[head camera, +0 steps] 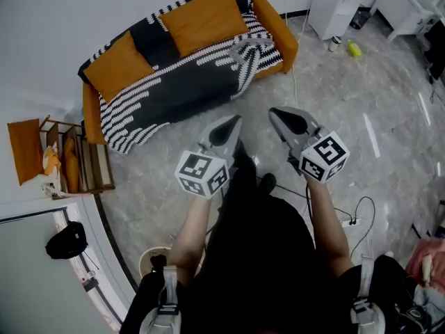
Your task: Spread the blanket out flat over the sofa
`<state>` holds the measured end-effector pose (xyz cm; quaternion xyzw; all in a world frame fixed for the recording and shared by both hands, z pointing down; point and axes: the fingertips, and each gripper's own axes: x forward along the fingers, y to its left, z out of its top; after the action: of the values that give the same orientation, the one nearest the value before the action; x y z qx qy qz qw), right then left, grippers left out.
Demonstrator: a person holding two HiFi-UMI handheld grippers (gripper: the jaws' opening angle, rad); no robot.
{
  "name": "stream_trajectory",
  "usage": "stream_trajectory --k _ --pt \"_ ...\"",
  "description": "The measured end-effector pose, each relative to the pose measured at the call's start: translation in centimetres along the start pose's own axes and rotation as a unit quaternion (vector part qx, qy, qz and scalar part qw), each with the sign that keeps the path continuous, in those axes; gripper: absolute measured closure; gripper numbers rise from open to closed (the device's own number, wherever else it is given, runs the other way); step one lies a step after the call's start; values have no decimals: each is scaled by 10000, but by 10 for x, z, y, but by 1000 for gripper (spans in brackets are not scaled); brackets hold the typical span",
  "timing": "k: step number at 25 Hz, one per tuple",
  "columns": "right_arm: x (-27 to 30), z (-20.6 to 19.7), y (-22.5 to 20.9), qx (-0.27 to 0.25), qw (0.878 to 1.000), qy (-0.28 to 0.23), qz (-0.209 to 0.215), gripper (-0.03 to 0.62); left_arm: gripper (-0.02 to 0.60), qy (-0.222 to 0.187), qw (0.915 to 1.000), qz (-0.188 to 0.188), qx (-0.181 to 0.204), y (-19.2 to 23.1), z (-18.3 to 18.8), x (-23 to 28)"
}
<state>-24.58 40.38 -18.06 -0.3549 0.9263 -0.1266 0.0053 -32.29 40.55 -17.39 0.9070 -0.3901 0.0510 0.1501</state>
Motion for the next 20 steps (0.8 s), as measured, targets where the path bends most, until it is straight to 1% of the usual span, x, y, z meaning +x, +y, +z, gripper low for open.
stream_trajectory --k 5,10,14,20 --pt "17 -6 -14 -44 9998 167 -92 592 569 29 9999 50 -100 21 -1 11" --pt "38 -1 -38 -105 9993 239 -253 592 569 35 9999 17 -161 48 5 32" --pt "60 3 -62 -153 9986 323 -399 592 569 42 9997 -9 -239 76 15 56" --pt "109 7 -104 -194 9965 521 -628 592 569 75 9994 -112 -330 120 27 90"
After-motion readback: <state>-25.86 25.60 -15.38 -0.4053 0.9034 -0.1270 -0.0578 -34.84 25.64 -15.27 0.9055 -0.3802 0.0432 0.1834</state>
